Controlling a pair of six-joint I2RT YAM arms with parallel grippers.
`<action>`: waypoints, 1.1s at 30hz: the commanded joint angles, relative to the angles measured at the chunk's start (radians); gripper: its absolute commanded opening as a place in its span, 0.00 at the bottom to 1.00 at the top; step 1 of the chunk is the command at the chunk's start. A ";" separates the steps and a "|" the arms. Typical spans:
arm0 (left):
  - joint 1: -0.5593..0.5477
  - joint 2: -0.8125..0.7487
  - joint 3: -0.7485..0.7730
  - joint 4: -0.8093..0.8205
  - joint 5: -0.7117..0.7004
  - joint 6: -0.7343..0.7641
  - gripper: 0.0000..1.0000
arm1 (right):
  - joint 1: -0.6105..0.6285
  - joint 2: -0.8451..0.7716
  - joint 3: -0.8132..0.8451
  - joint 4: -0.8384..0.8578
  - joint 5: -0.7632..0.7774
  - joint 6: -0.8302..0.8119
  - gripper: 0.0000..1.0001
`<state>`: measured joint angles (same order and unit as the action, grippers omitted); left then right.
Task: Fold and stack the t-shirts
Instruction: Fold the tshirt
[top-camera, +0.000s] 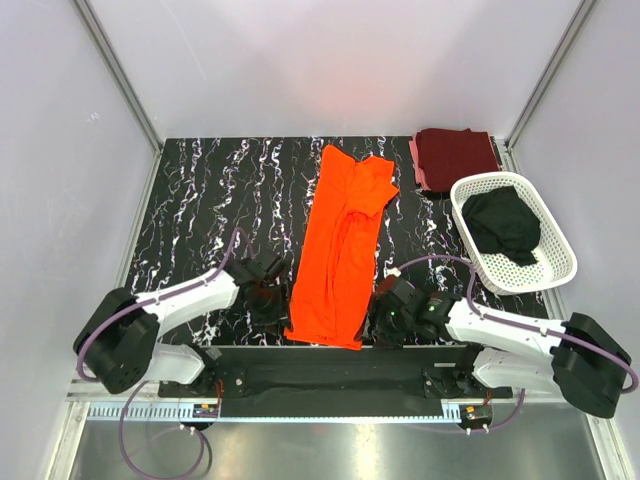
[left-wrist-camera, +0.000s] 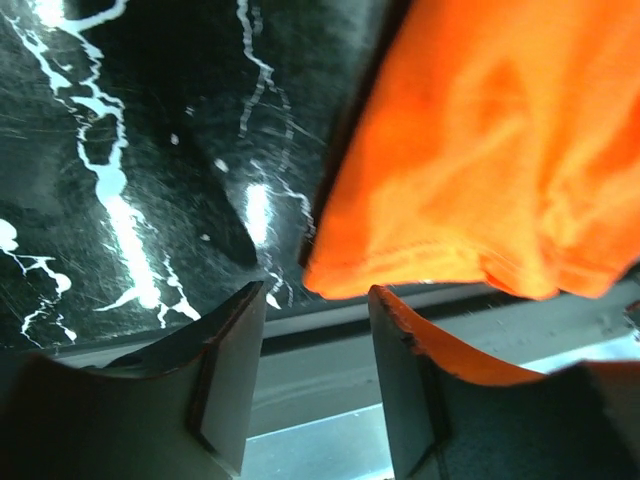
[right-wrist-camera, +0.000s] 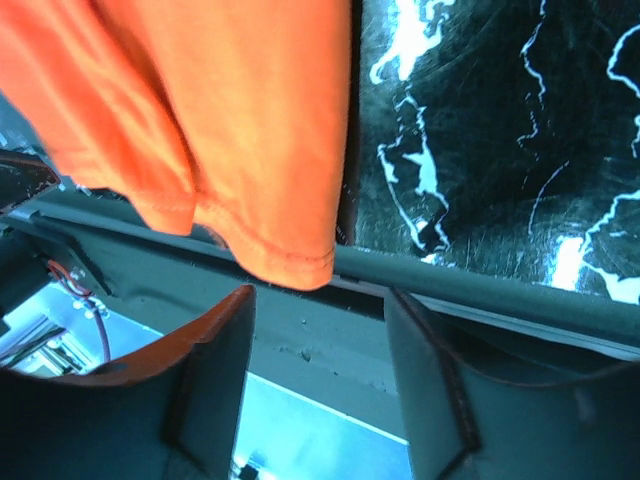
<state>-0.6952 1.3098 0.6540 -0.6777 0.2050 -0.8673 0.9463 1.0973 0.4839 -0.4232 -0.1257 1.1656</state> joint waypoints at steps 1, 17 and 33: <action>-0.013 0.034 0.039 0.032 -0.059 -0.033 0.49 | -0.009 0.039 0.035 0.055 -0.025 -0.006 0.60; -0.058 0.115 0.013 0.099 -0.046 -0.067 0.47 | -0.043 0.130 0.035 0.110 -0.043 -0.018 0.57; -0.058 0.045 -0.142 0.168 -0.026 -0.082 0.03 | -0.070 0.075 -0.071 0.161 -0.117 -0.035 0.00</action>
<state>-0.7475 1.3483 0.5911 -0.5137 0.2310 -0.9573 0.8890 1.2121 0.4412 -0.2825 -0.2100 1.1385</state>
